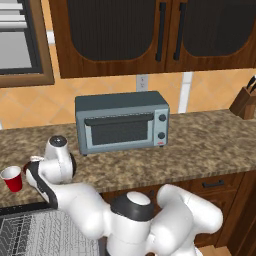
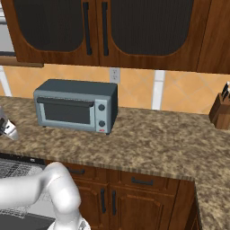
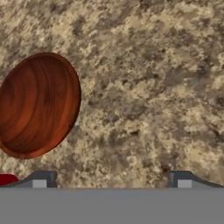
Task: Pick up the cup and bowl from the counter, place them in the dishwasher, and close the dishwasher door.
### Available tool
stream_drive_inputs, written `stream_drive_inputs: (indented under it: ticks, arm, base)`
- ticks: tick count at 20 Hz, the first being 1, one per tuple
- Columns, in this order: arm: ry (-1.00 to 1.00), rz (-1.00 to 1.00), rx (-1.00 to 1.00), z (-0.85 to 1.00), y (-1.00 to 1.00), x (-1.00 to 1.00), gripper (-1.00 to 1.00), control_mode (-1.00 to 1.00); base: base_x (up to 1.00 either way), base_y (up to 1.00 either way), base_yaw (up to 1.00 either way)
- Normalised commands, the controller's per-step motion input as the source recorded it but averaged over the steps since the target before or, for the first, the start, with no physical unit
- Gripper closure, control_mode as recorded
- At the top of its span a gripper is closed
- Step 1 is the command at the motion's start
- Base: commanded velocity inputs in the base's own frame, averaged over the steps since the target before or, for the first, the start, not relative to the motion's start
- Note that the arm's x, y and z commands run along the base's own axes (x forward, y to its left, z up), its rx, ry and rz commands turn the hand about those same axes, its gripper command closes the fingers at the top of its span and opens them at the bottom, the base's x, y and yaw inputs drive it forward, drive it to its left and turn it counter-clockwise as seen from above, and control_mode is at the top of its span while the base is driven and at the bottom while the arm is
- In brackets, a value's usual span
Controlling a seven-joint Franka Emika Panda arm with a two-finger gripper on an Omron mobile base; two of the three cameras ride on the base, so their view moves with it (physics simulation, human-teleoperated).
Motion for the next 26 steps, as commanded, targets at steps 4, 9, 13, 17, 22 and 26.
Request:
stream_drive_inputs:
  ticks: [4, 9, 13, 17, 22, 26]
  arm:
    - [0.01, 0.00, 0.00, 0.00, 0.03, 0.33, -1.00, -1.00]
    - [0.00, 0.00, 0.00, 0.00, 0.17, 0.37, -1.00, -1.00]
    - [0.00, 0.00, 0.00, -0.04, 0.28, 0.27, -1.00, -1.00]
    - [0.00, 0.00, 0.00, -0.16, 0.26, 0.30, -1.00, -1.00]
    - [0.00, 0.00, 0.00, -0.25, 0.03, 0.18, -1.00, -1.00]
    - [0.00, 0.00, 0.00, -0.24, 0.24, 0.18, 1.00, -1.00]
  base:
    - [0.00, 0.00, 0.00]
    - [0.00, 0.00, 0.00]
    - [0.00, 0.00, 0.00]
    - [0.00, 0.00, 0.00]
    - [0.00, 0.00, 0.00]
    - [0.00, 0.00, 0.00]
